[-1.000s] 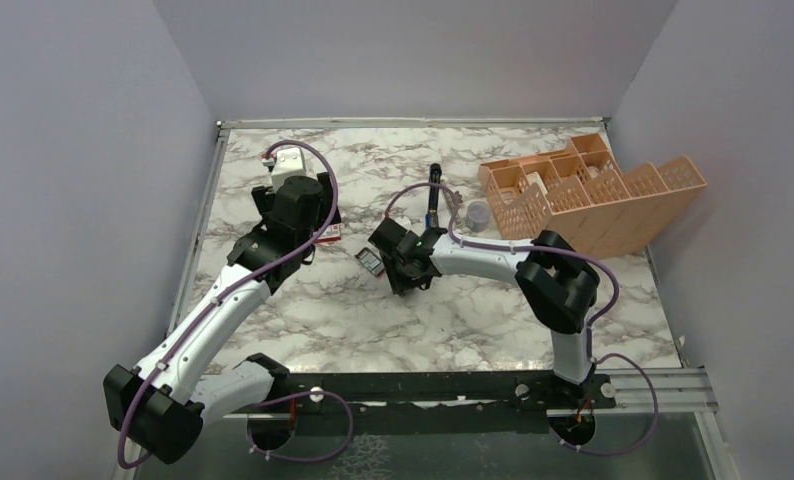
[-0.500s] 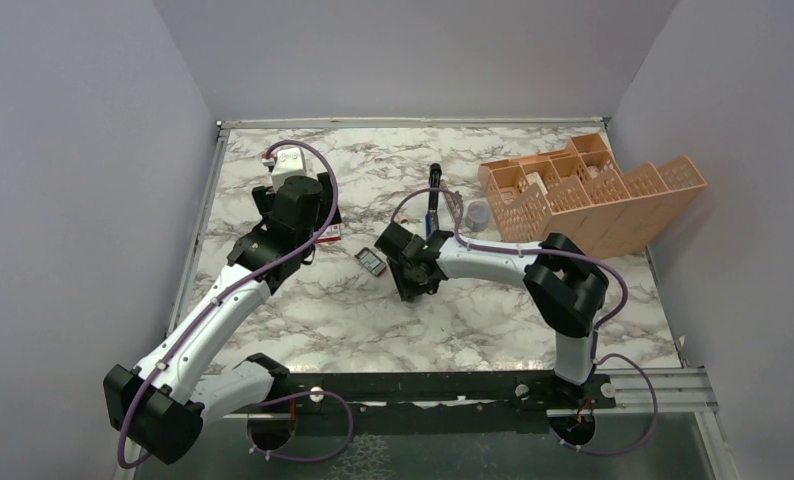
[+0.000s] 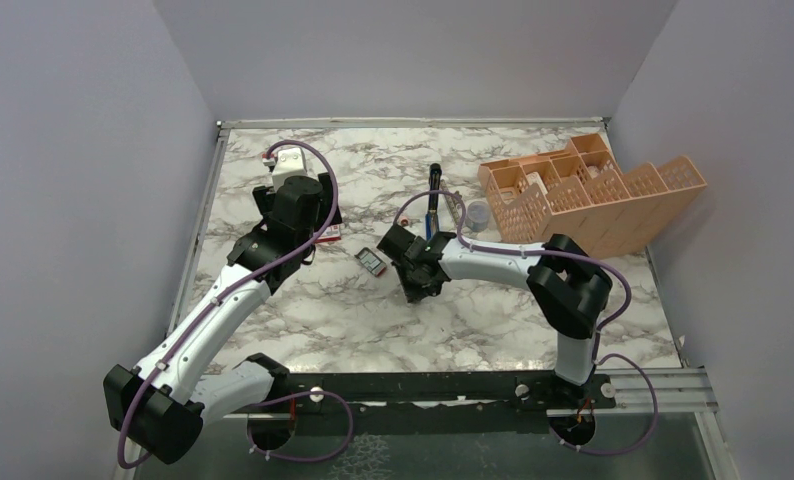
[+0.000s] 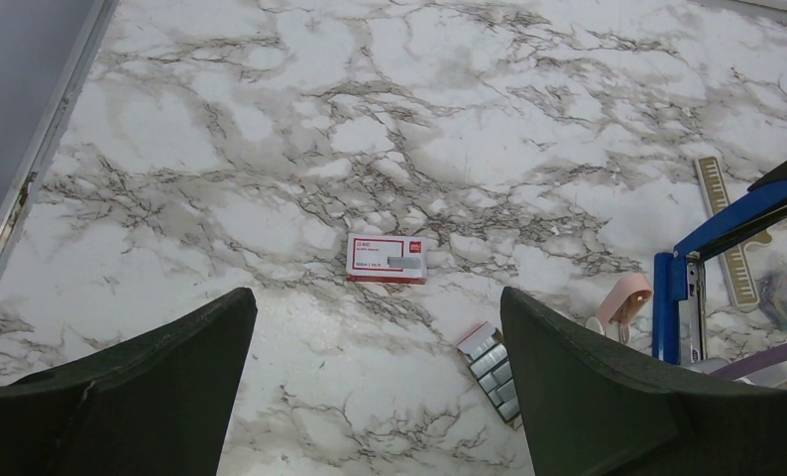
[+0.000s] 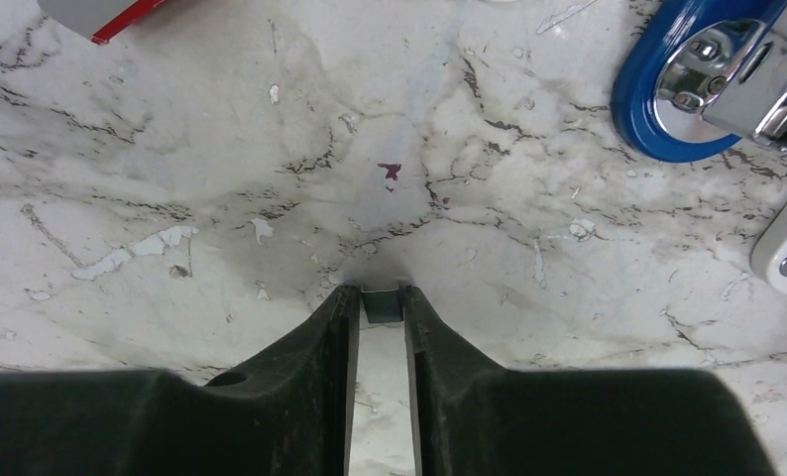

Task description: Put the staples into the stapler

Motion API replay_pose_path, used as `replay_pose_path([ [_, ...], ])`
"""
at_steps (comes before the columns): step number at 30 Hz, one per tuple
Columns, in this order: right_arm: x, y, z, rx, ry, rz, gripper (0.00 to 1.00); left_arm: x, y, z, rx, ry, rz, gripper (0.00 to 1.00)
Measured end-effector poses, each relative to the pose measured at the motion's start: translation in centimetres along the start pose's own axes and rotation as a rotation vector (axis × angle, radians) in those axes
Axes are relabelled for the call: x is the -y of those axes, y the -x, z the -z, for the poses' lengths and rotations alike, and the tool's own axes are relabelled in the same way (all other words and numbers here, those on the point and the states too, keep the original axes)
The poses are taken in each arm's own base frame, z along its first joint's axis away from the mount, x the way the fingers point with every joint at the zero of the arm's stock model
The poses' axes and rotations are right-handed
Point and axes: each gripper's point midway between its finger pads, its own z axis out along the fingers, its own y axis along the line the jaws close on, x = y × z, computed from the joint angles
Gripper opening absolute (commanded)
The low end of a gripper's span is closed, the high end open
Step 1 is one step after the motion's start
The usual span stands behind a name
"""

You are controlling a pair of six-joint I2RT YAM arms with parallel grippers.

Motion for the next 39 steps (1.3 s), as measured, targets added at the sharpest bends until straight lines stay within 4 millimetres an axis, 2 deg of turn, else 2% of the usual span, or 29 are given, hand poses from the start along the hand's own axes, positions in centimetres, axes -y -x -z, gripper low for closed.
replay_pose_path([
  [3,-0.1,-0.1,0.0,-0.004,0.006,0.0,0.27,0.0,0.0,0.0,-0.001,-0.002,0.0,0.93],
  [7,-0.1,-0.1,0.0,-0.004,0.009,0.0,0.34,0.0,0.0,0.0,-0.001,-0.002,0.0,0.93],
  [14,-0.2,0.0,0.1,0.0,0.01,0.001,0.34,0.0,0.0,0.0,-0.001,-0.002,0.0,0.93],
  [19,0.3,0.3,0.0,0.01,-0.02,0.001,0.31,0.0,0.0,0.0,-0.001,-0.002,0.0,0.93],
  [28,0.3,0.6,-0.1,0.018,-0.028,0.0,0.21,0.0,0.0,0.0,-0.001,-0.002,0.0,0.93],
  [39,0.7,1.0,0.0,0.039,-0.05,-0.009,0.2,0.0,0.0,0.0,-0.002,-0.002,0.0,0.93],
])
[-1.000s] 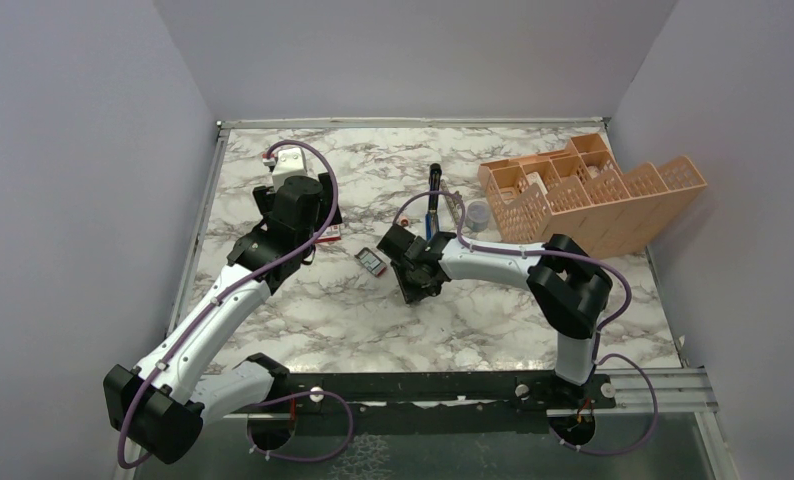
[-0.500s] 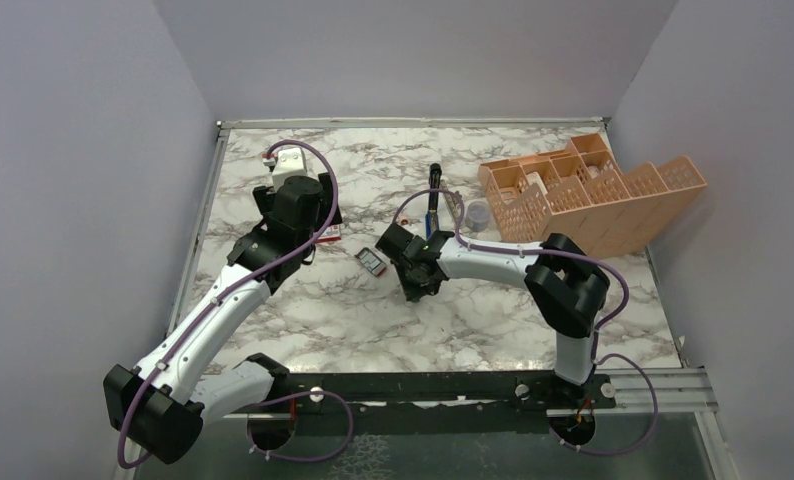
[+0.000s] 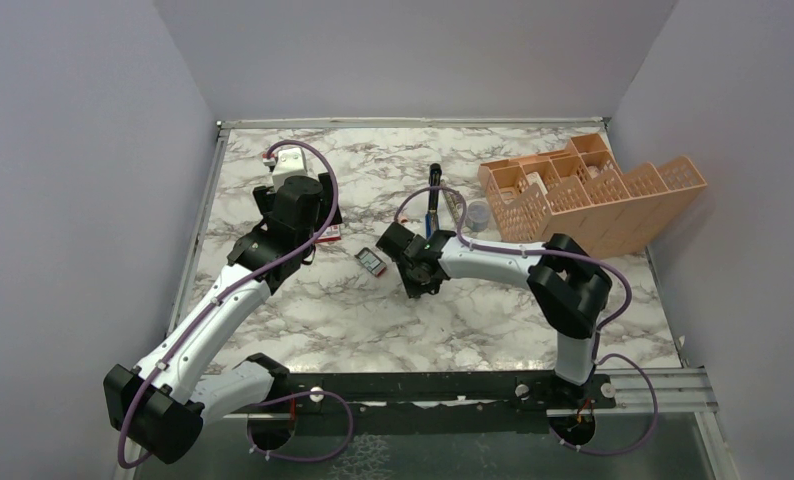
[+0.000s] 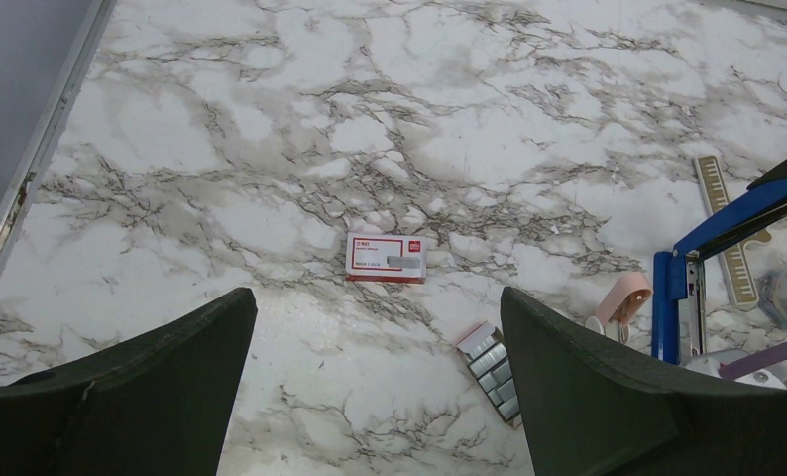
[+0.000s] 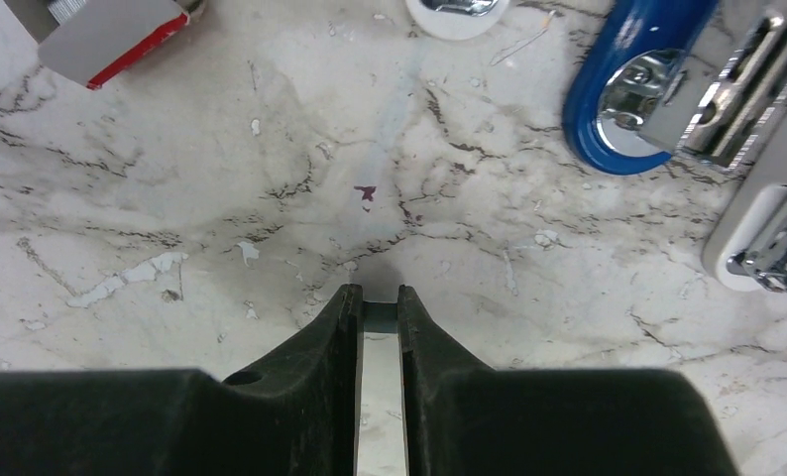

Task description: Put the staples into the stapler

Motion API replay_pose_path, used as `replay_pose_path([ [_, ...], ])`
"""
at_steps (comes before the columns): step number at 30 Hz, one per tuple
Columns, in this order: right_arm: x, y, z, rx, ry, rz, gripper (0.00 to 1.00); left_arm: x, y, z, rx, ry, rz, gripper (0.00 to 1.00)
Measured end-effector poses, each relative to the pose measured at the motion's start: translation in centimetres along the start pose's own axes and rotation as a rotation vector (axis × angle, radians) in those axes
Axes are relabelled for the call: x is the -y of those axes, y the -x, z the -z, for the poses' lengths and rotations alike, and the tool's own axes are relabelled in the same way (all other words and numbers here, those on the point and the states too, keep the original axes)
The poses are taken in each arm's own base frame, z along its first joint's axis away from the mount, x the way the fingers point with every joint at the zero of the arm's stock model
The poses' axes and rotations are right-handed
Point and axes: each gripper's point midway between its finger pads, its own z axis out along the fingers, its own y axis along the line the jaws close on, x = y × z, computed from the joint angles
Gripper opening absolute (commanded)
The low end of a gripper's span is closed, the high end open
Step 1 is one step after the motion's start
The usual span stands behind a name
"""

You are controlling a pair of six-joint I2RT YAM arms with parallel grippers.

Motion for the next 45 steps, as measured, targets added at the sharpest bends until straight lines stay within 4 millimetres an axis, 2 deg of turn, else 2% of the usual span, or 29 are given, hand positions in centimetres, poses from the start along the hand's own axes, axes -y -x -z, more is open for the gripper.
replay_pose_path([
  [7,1.6,2.6,1.9,0.086,-0.016,-0.05,0.22,0.0,0.0,0.0,0.0,0.0,0.0,0.93],
  [12,4.6,5.8,2.8,0.152,-0.048,-0.129,0.22,0.0,0.0,0.0,0.0,0.0,0.0,0.93],
  [16,6.8,7.4,2.6,0.182,-0.076,-0.168,0.22,0.0,0.0,0.0,-0.001,0.0,-0.001,0.93],
  [18,7.2,7.9,2.7,0.194,-0.081,-0.169,0.22,0.0,-0.1,0.0,-0.002,-0.001,-0.001,0.93],
  [28,4.8,11.8,3.3,0.327,0.028,-0.124,0.22,0.1,-0.3,-0.3,-0.012,0.0,-0.006,0.93],
  [32,4.0,12.6,2.6,0.344,0.055,-0.107,0.22,0.2,-0.4,-0.3,-0.014,-0.002,-0.007,0.93],
  [39,3.3,12.0,-0.2,0.303,0.066,-0.09,0.22,0.2,-0.4,-0.3,-0.015,-0.003,-0.007,0.93],
  [45,3.0,11.9,-1.0,0.295,0.074,-0.082,0.22,0.3,-0.4,-0.3,-0.016,-0.005,-0.007,0.93],
])
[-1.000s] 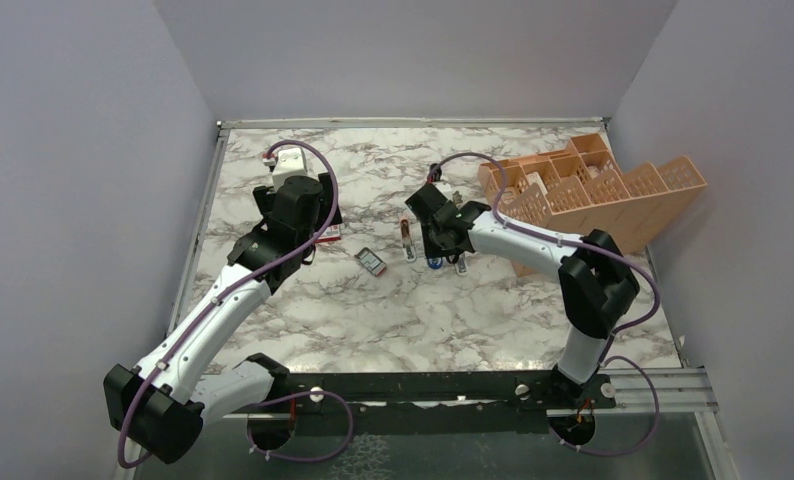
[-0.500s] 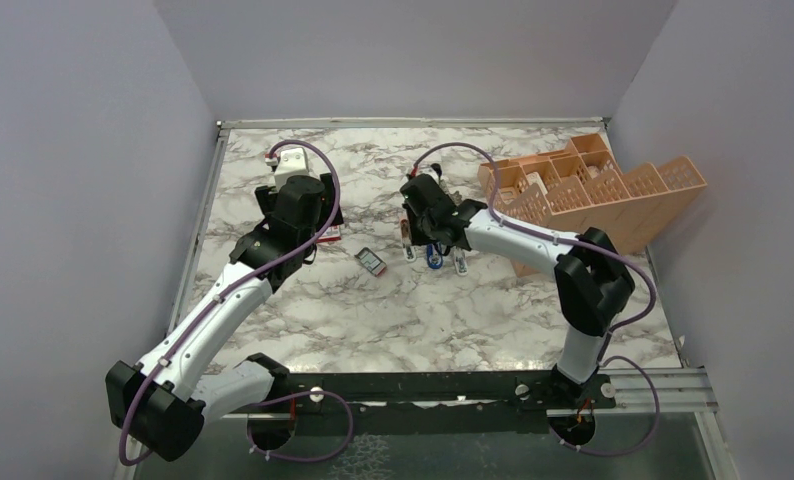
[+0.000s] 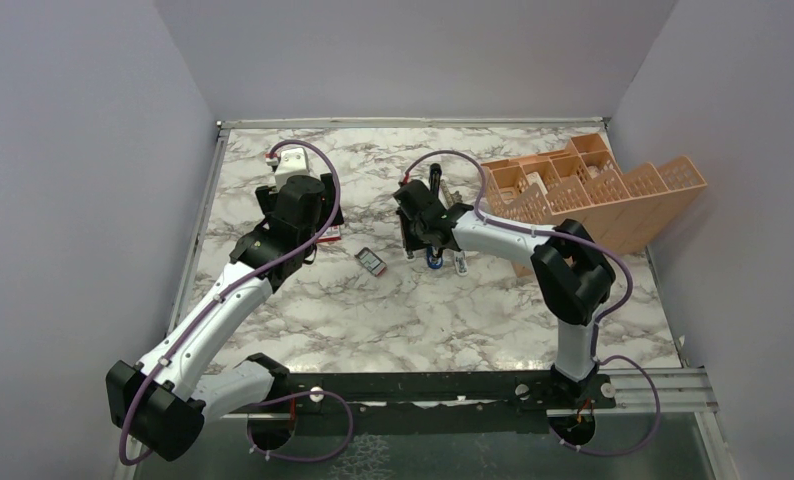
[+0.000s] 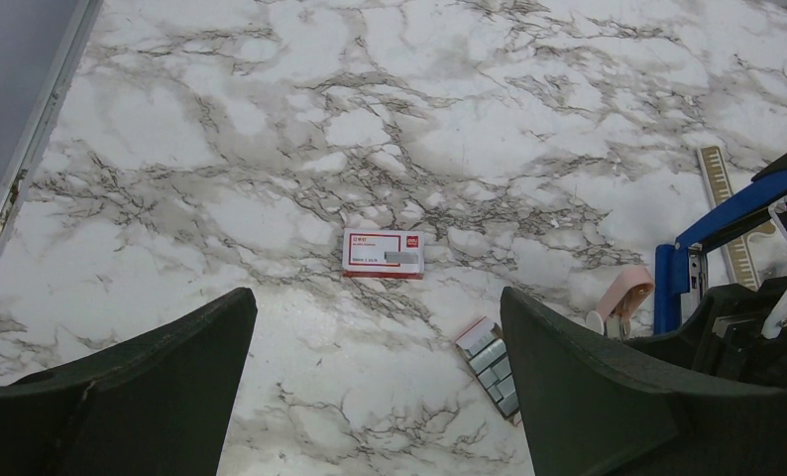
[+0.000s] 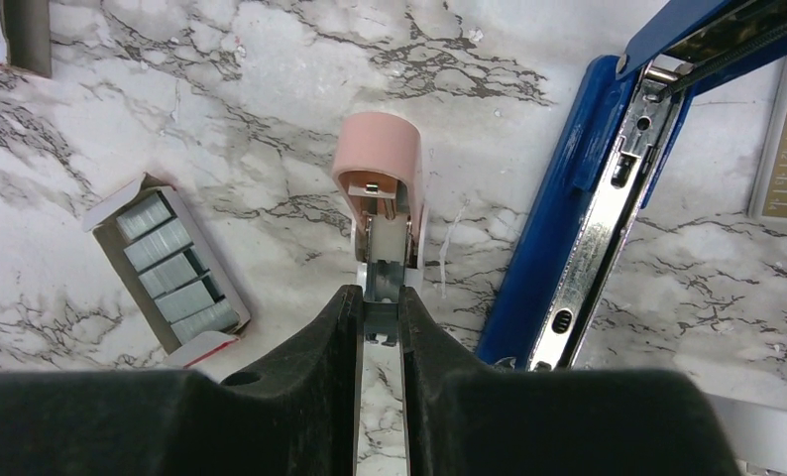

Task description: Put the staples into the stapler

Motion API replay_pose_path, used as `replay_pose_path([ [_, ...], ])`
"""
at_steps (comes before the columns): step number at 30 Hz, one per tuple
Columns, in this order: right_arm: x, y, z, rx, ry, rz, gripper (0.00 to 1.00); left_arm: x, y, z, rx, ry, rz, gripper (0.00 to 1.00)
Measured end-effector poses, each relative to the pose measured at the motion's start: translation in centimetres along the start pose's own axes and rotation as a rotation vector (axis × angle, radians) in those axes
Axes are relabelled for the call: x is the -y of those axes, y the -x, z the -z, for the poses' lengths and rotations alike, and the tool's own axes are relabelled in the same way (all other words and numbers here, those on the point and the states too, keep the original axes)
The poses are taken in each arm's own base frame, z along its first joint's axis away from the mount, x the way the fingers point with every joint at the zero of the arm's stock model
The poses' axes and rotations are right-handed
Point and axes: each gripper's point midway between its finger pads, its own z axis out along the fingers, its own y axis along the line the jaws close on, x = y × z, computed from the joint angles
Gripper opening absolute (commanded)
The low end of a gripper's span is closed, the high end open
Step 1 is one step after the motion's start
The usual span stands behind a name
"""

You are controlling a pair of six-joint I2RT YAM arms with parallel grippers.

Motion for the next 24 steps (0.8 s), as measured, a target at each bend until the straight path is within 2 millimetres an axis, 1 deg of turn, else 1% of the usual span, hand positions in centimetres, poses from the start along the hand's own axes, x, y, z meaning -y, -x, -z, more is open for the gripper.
replay_pose_path([
  [7,-0.4,0.4,-0.1,0.016,0.018,0.001,0.22,0.0,0.0,0.0,0.0,0.0,0.0,0.93],
  [17,-0.2,-0.4,-1.1,-0.006,0.008,0.01,0.22,0.0,0.0,0.0,0.0,0.0,0.0,0.93],
  [24,-0.2,-0.5,-1.2,-0.007,0.008,0.011,0.22,0.0,0.0,0.0,0.0,0.0,0.0,0.93],
])
